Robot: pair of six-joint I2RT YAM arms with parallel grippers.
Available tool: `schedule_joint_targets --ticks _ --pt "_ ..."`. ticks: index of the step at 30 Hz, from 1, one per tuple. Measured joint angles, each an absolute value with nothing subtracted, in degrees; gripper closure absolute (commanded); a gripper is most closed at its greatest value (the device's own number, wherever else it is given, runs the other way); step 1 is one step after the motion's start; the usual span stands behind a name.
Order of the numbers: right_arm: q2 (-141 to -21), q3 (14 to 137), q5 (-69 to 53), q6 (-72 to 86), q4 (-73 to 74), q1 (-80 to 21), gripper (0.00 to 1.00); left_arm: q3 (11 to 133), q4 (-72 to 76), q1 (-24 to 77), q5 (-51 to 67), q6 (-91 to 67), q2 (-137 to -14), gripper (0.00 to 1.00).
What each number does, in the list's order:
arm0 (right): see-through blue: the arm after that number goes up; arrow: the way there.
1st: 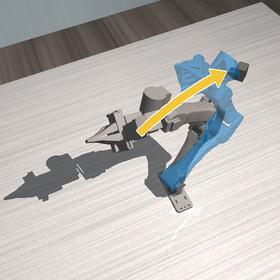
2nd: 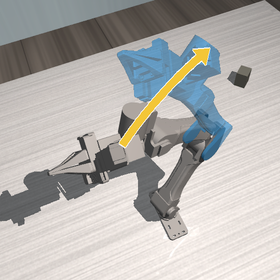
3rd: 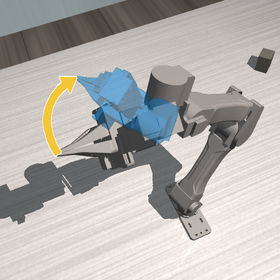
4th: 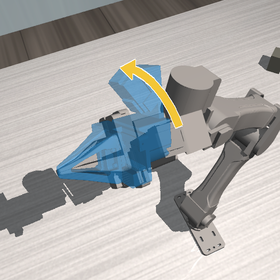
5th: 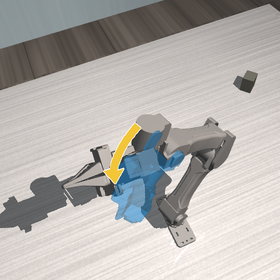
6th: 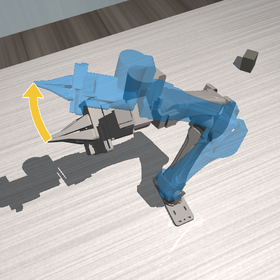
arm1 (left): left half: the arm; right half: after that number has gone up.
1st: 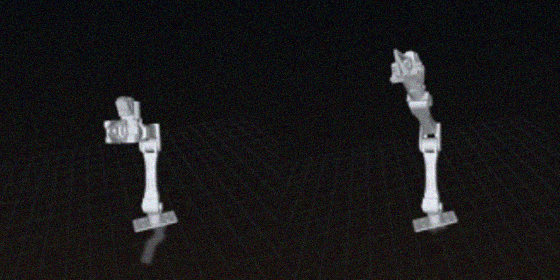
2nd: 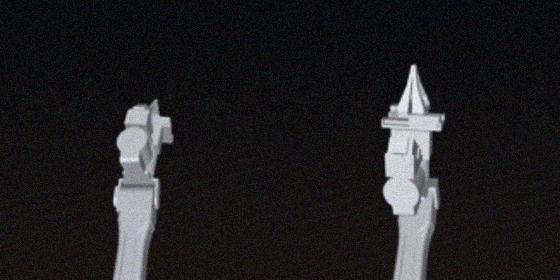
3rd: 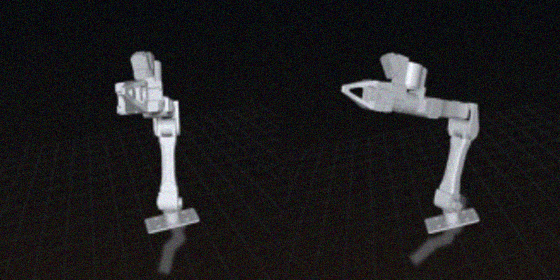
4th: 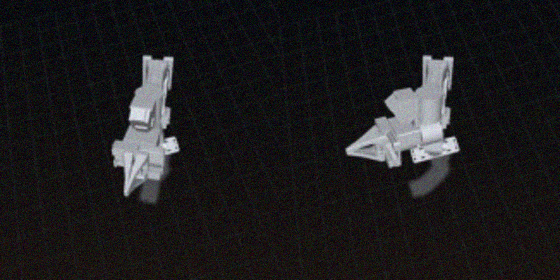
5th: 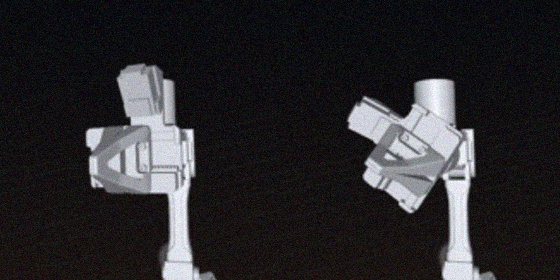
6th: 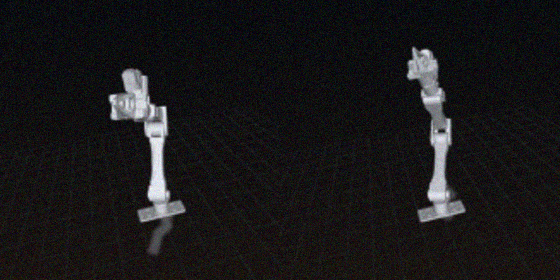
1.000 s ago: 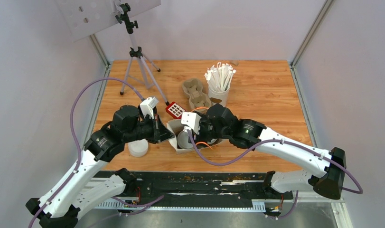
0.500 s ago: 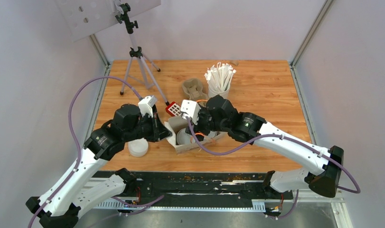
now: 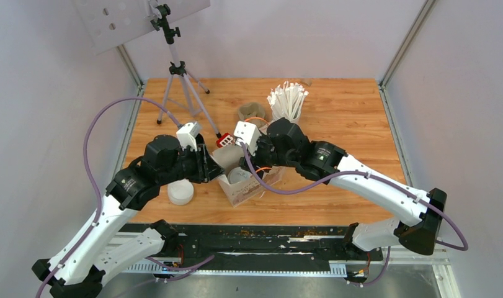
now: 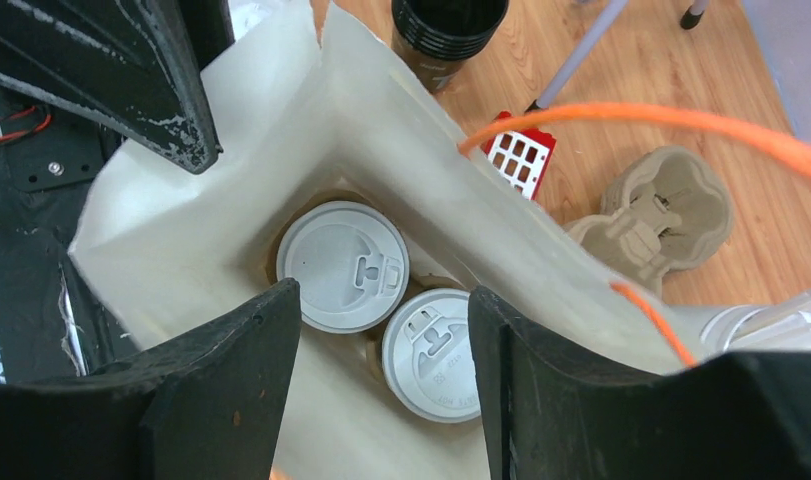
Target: Pack the takeout coffee
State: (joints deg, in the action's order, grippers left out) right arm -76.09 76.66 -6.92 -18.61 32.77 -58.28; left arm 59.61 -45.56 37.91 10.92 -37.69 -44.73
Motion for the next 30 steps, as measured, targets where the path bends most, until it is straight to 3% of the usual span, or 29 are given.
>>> schedule_joint_targets --ticks 13,15,16,17,18,30 --pt "-76.55 81.21 -3.49 -14.22 32.56 -57.74 0.37 60.23 -45.23 37.91 8.58 -36.05 -42.15 0.35" --pt "-76.55 81.87 -3.01 -13.10 32.27 -57.56 0.36 60.95 -45.25 37.91 7.92 -35.38 -42.02 0.27" --pt "-76.55 82.28 -2.59 -12.40 32.27 -57.54 0.36 61.41 -45.36 37.91 7.53 -35.00 -42.00 0.19" --pt "-76.62 83.13 -1.76 -11.53 32.38 -57.52 0.35 62.00 -45.41 37.91 7.14 -34.61 -42.00 0.03" --pt "-76.71 83.85 -1.02 -10.87 32.36 -57.47 0.33 62.43 -45.50 37.91 6.90 -34.04 -42.00 0.01" --pt "-74.26 90.08 8.29 -6.52 28.88 -56.42 0.28 68.75 -48.38 37.91 3.66 -29.34 -41.30 0.00"
